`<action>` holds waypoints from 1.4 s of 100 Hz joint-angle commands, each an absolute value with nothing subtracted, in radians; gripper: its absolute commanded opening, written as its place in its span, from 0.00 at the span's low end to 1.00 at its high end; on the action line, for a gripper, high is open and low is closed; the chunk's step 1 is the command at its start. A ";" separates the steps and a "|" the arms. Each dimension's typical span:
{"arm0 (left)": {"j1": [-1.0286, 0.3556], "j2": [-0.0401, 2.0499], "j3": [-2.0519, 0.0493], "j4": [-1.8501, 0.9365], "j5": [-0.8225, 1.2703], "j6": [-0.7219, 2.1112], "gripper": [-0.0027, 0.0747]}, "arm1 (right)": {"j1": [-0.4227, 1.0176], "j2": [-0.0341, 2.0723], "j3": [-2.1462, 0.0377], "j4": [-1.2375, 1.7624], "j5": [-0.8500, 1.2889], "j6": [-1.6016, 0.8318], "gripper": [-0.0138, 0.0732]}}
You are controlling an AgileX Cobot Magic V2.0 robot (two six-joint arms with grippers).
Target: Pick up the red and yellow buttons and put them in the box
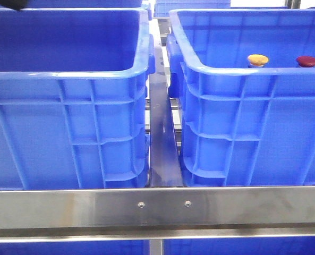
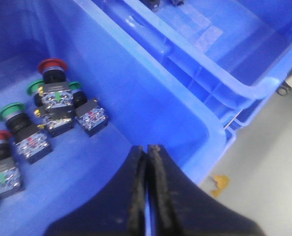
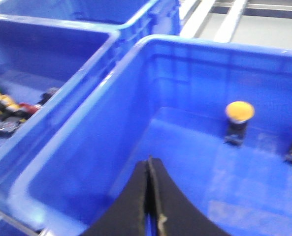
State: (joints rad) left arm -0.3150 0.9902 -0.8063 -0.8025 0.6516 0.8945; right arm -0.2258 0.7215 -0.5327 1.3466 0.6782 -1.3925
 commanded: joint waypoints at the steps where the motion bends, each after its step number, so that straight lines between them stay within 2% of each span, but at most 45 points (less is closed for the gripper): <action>1: -0.311 0.883 -0.770 -0.848 0.584 0.909 0.01 | -0.221 0.648 -0.502 1.430 0.698 -1.397 0.09; 38: -0.311 0.487 -0.551 -0.848 0.537 0.909 0.01 | -0.158 0.364 -0.326 1.450 0.682 -1.397 0.09; 59: -0.311 0.356 -0.476 -0.853 0.537 0.907 0.01 | -0.158 0.235 -0.275 1.449 0.674 -1.397 0.09; 140: -0.311 0.334 -0.470 -0.856 0.536 0.907 0.01 | -0.158 0.206 -0.267 1.458 0.675 -1.397 0.09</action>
